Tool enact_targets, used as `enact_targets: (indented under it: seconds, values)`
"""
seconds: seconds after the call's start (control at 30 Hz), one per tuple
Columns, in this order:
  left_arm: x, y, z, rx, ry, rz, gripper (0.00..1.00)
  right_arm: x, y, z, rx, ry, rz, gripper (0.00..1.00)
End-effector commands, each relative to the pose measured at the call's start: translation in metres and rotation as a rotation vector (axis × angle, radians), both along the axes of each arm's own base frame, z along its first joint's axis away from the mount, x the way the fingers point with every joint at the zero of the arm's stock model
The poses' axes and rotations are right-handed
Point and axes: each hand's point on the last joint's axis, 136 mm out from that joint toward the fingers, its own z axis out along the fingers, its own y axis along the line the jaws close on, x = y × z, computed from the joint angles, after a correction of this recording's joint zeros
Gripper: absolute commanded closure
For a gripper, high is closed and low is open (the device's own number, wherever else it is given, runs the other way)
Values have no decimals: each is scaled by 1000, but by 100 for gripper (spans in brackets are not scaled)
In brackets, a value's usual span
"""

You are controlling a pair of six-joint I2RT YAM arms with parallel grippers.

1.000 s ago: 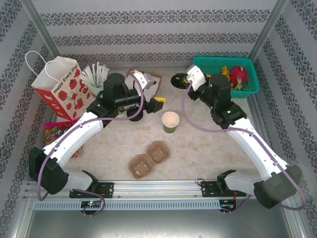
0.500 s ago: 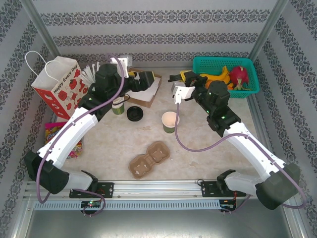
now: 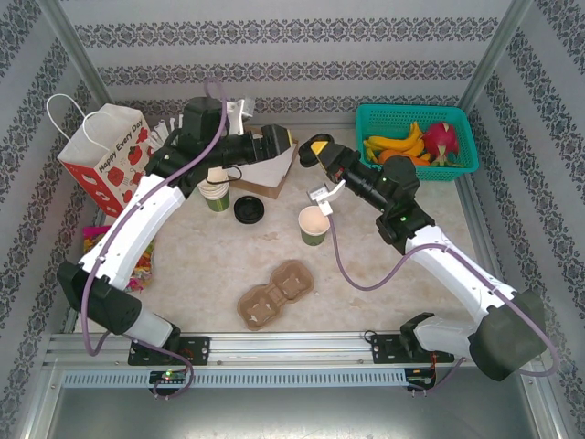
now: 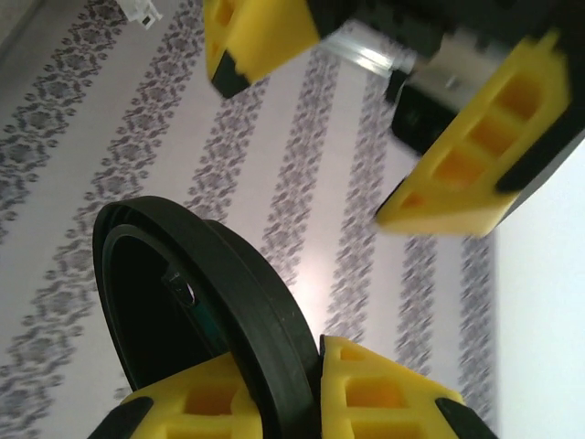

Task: Pack the takeout coffee

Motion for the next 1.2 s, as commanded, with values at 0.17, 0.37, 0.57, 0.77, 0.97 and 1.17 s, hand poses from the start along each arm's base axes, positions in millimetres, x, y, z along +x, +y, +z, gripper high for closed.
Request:
enact_targets:
  seconds: [0.17,0.37,0.57,0.77,0.97,1.17]
  values:
    - [-26,-25,0,-59,145,-232,25,-36,13,18,-111,-316,180,100]
    - [-33,-37,6,-100,169,-336,41,-47,15,16,-125,-348,227,100]
    - [-39,-36,5,-62,169,-383,57,-51,16,14,-128,-339,243,100]
    - [-41,-37,3,-54,185,-397,65,-49,17,16,-132,-346,234,100]
    - [-43,-41,2,-70,209,-407,62,-44,20,14,-147,-355,225,100]
    - [-43,-44,-4,-71,230,-411,68,-39,22,13,-146,-352,202,100]
